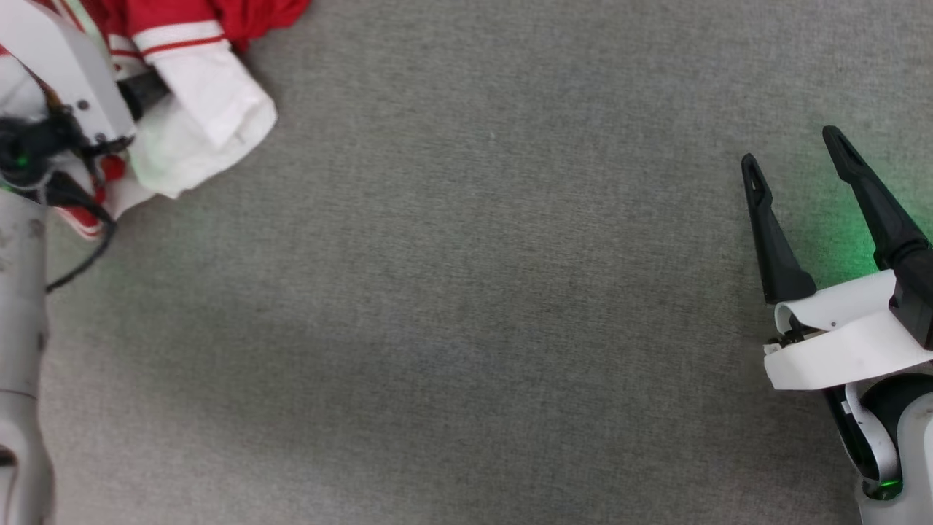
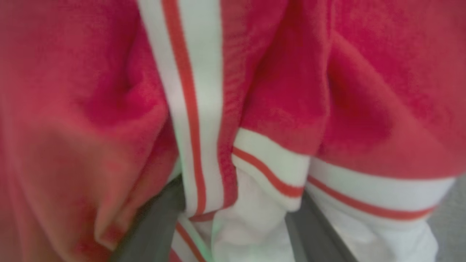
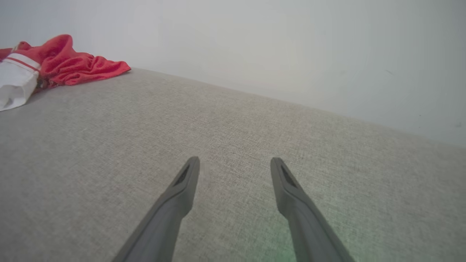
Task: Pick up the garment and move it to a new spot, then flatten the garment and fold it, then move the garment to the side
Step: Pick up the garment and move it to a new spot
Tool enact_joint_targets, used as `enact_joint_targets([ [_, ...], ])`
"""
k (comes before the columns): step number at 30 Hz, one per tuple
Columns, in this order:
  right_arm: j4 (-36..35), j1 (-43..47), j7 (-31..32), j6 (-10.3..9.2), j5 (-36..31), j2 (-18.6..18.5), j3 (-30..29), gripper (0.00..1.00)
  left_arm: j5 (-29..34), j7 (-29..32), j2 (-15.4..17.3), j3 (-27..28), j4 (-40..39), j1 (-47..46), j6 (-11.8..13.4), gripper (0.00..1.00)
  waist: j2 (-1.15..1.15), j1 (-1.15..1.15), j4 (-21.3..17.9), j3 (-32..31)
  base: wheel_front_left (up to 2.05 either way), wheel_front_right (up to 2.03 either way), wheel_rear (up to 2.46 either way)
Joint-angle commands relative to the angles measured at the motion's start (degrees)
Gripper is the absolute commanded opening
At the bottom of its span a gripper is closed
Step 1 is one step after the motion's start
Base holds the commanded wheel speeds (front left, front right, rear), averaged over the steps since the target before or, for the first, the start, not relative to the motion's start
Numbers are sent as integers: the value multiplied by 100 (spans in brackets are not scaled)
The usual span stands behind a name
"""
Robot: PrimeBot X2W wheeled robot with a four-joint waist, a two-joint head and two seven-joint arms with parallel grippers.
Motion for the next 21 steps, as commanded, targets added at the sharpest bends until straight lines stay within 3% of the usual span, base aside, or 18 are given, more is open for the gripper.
enact_joint_targets([
  [1,-47,-67,24,2,-11,-16,-5,100,69,61,-130,-116,257,193,-6,100,0,0,-133,138,0,0,0],
  [9,-78,-60,84,2,-13,4,-9,100,80,-144,-283,-249,929,75,-66,100,0,0,-117,62,0,0,0],
  [11,-27,-1,51,2,15,19,-15,100,103,-283,-257,-287,968,19,-93,0,0,0,-90,-42,0,0,0],
  [21,404,325,-192,2,165,227,55,100,117,-1207,241,-358,516,-159,-179,0,0,0,-1,-1059,0,0,0],
])
